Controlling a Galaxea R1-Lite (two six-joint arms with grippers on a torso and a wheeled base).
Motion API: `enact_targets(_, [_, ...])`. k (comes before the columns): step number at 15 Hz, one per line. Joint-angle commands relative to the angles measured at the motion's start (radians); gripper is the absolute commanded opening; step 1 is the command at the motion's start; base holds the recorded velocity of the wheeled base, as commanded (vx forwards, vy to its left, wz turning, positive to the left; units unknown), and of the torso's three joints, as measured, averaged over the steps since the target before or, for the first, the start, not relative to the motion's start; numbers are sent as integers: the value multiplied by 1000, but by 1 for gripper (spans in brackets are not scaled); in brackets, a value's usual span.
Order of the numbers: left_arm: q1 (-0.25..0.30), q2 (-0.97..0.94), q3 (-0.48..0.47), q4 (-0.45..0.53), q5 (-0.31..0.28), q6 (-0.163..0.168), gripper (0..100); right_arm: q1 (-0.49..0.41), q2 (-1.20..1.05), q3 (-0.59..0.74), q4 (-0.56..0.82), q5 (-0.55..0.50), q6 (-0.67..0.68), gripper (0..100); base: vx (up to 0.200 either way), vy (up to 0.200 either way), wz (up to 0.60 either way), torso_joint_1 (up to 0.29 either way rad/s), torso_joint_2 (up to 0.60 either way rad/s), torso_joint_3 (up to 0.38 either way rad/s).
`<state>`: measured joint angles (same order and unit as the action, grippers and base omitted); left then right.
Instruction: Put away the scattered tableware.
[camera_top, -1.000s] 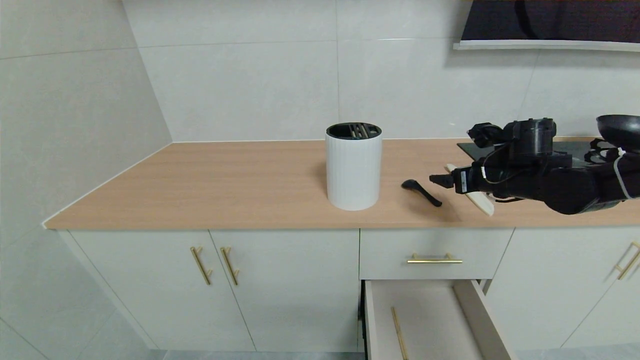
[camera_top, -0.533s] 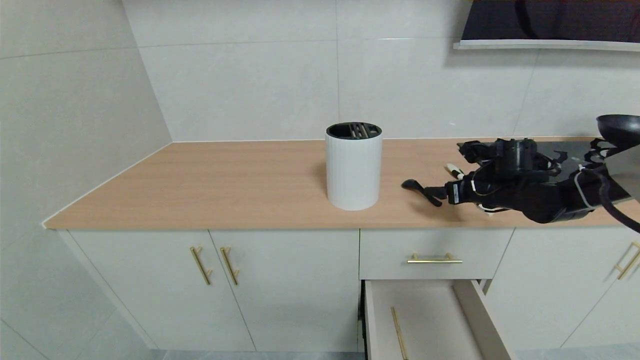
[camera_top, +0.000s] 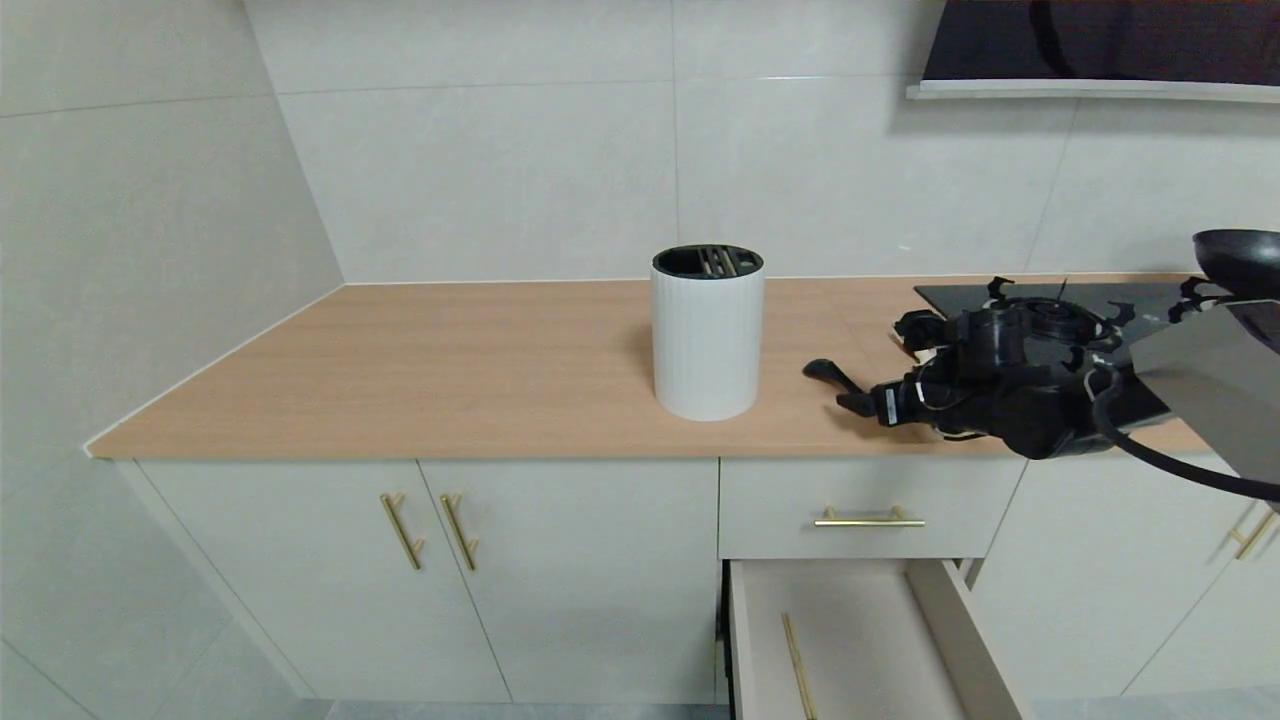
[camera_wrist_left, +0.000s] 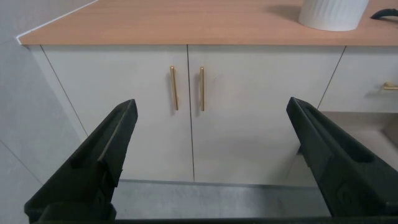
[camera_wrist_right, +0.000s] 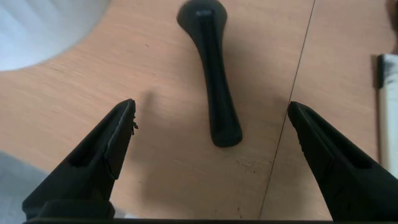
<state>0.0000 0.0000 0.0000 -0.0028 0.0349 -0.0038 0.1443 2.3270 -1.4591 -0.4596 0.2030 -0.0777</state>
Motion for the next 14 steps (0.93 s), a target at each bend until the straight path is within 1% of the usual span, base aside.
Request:
enact_targets(1, [0, 0, 0, 0, 0, -1, 100, 6, 34, -10, -8, -13, -1, 100, 0, 0, 0, 0, 0, 0])
enact_targets(4, [0, 0, 0, 0, 0, -1, 100, 6, 92, -47, -65, -40, 1, 100, 0, 0, 0, 0, 0, 0])
enact_targets(10, [0, 0, 0, 0, 0, -1, 100, 5, 100, -53, -70, -42, 2, 100, 0, 0, 0, 0, 0, 0])
enact_targets(11, [0, 0, 0, 0, 0, -1, 100, 5, 100, -53, -70, -42, 2, 0, 0, 0, 0, 0, 0, 0])
enact_targets(14, [0, 0, 0, 0, 0, -1, 100, 5, 100, -53, -70, -42, 2, 0, 0, 0, 0, 0, 0, 0])
